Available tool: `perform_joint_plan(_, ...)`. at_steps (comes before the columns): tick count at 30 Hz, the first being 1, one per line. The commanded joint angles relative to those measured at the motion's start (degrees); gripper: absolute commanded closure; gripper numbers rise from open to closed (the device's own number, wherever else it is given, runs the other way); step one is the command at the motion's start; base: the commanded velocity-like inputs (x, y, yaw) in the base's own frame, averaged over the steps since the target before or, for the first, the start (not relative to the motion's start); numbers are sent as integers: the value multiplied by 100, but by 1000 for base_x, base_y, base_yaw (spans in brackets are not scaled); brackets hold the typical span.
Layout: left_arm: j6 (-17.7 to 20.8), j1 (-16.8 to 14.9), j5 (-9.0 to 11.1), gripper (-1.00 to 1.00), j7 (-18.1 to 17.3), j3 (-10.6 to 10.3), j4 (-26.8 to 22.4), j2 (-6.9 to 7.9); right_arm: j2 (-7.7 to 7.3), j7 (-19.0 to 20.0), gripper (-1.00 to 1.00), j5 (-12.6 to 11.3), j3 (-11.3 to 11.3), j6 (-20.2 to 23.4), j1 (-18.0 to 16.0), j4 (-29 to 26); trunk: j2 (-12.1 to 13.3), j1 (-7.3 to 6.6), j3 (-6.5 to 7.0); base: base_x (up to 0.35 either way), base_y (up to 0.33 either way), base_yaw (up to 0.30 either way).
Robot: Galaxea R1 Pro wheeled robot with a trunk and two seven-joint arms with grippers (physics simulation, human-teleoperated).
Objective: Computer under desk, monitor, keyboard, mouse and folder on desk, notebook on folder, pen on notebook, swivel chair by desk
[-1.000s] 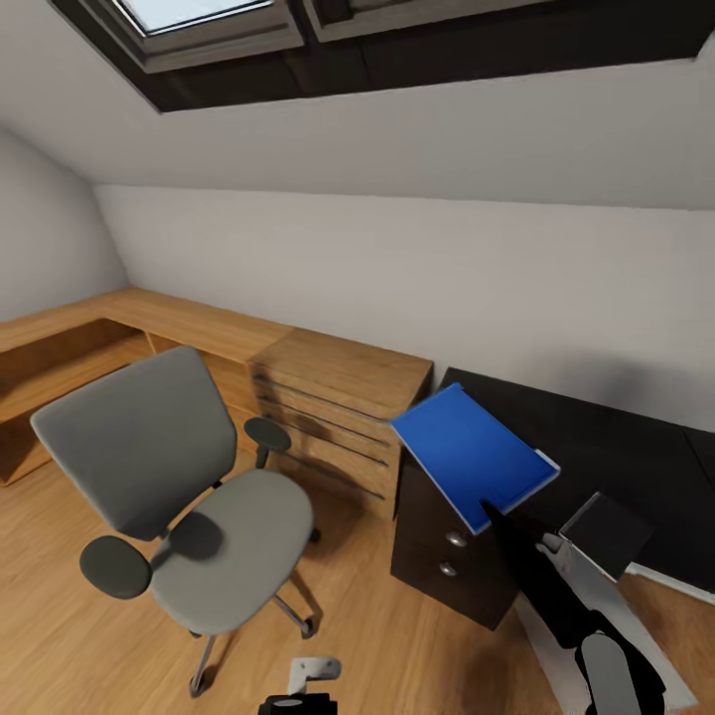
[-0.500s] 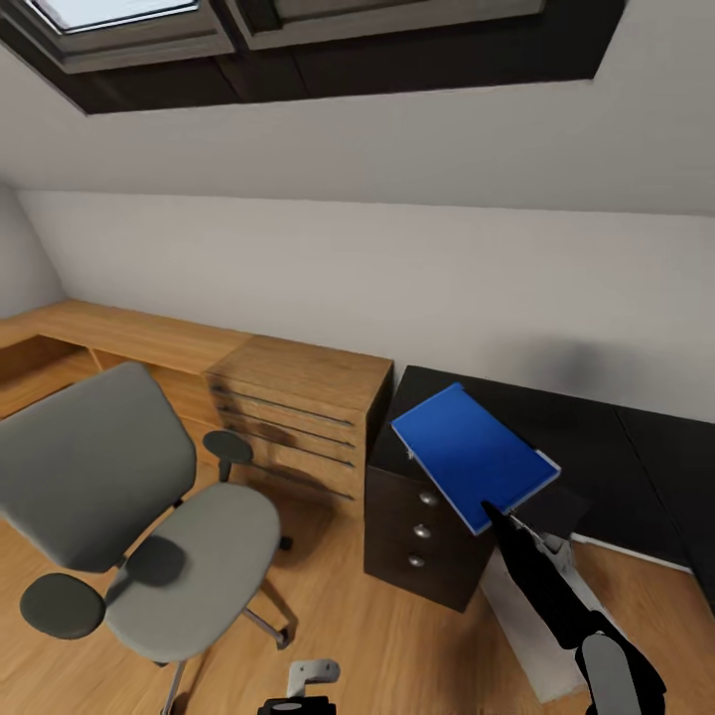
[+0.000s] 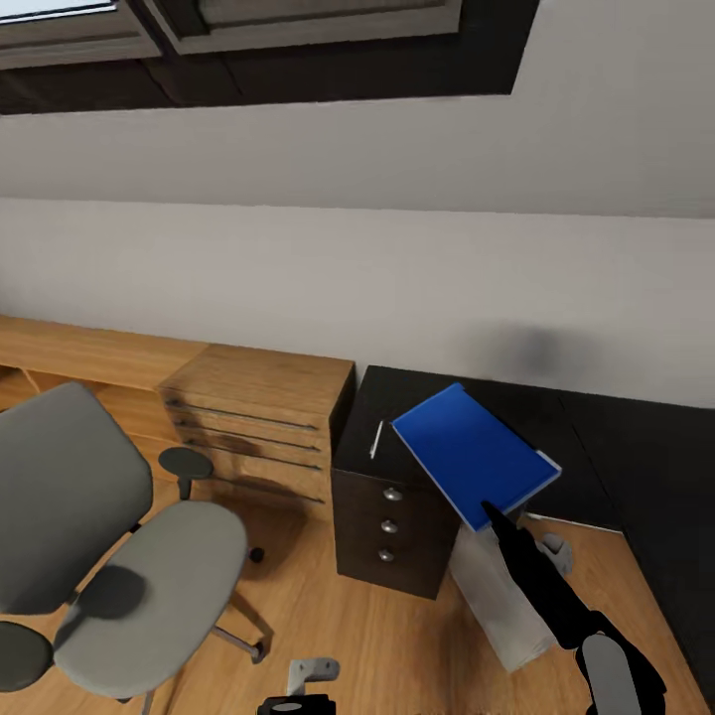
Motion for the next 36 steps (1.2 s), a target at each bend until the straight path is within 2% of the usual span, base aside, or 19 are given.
perform_joint_plan(1,21,-4,29,-100,41,-13,-7,0,7,9,100,-29,-19,52,-7,-4,35,-21,11,0,0,-268)
perform_joint_plan(24,21,-4,29,-100,41,-9,-7,0,7,9,100,-29,-19,59,-5,1,958,-526,422,0,0,-267)
perform_joint_plan(32,16,-4,29,-100,41,-7,-7,0,7,24,100,-32,-11,81,-6,2,1279,-702,563,0,0,-37)
perform_joint_plan(36,0,-4,29,-100,47,-3,-36,0,-25,-191,100,-30,-22,65,-12,-20,1439,-790,635,0,0,-2)
